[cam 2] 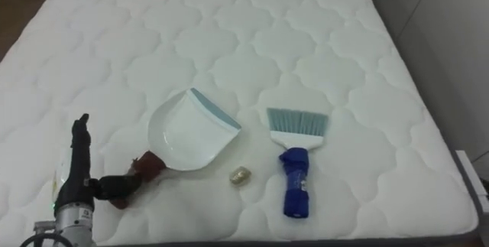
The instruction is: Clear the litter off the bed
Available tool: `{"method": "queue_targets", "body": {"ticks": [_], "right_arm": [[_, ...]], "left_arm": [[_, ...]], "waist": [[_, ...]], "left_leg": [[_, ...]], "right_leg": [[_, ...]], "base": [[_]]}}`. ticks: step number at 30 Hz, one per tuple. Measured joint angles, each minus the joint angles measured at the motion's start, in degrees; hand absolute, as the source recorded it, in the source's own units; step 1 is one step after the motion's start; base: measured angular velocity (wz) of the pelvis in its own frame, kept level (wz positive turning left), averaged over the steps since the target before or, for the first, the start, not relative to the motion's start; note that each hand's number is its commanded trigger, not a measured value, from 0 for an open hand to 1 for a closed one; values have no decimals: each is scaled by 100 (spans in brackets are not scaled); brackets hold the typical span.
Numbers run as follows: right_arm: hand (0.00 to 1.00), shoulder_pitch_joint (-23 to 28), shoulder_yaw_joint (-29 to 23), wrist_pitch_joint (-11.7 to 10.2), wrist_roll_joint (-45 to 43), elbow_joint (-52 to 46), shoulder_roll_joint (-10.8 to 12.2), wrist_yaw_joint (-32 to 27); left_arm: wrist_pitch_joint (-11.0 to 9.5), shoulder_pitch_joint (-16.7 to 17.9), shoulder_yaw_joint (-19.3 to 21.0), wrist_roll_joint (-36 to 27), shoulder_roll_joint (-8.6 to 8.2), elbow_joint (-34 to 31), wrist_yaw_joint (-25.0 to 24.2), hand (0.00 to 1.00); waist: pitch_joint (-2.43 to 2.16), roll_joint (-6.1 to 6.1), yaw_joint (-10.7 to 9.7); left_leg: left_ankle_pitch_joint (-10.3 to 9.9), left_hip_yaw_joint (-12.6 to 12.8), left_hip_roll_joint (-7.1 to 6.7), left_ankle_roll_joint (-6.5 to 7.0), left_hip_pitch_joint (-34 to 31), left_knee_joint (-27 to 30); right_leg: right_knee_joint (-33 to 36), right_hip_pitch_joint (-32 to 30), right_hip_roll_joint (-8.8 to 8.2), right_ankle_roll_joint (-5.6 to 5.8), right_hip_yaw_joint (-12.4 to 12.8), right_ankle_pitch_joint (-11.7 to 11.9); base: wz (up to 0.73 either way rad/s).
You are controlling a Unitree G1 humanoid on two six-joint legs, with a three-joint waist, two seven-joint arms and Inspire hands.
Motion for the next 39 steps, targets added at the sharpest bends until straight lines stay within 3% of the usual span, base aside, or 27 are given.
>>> {"method": "queue_targets", "body": {"ticks": [6, 13, 20, 30, 32, 39], "right_arm": [[0, -62, 83, 1, 139, 24, 0, 5], [0, -197, 129, 13, 170, 134, -22, -71], [0, -295, 136, 94, 148, 145, -31, -117], [0, -506, 314, 93, 224, 232, -59, -193], [0, -530, 374, 94, 309, 229, -62, -224], [0, -611, 380, 137, 437, 233, -63, -225]], "left_arm": [[10, -89, -271, 1, 21, 236, -235, 0], [33, -295, -260, 4, 127, 648, -227, 0], [72, -409, -257, 12, 128, 887, -212, 0], [107, -973, -315, 121, 72, 1309, -194, 0], [115, -1067, -351, 119, 73, 1459, -184, 0], [152, -1094, -366, 101, 72, 1492, -101, 0]], "waist": [[-4, -18, -105], [1, 38, -137], [16, 82, -145], [25, 126, -204], [49, 115, -212], [63, 111, -230]], "left_leg": [[0, -9, 2, 0, -138, 62], [0, -4, 21, 0, -347, 137], [0, -25, 28, 0, -634, 264], [7, -26, 39, 13, -1086, 493], [7, -20, 38, 13, -1136, 517], [9, -17, 41, 18, -1343, 617]], "right_leg": [[18, -134, -1, -6, -17, 10], [114, -363, 3, -13, -19, 13], [202, -658, -8, -30, -72, 24], [523, -1115, -60, -40, -193, 28], [561, -1177, -70, -40, -205, 28], [759, -1445, -105, -63, -276, 14]], "base": [[0], [0], [1], [0], [0], [-2]]}}
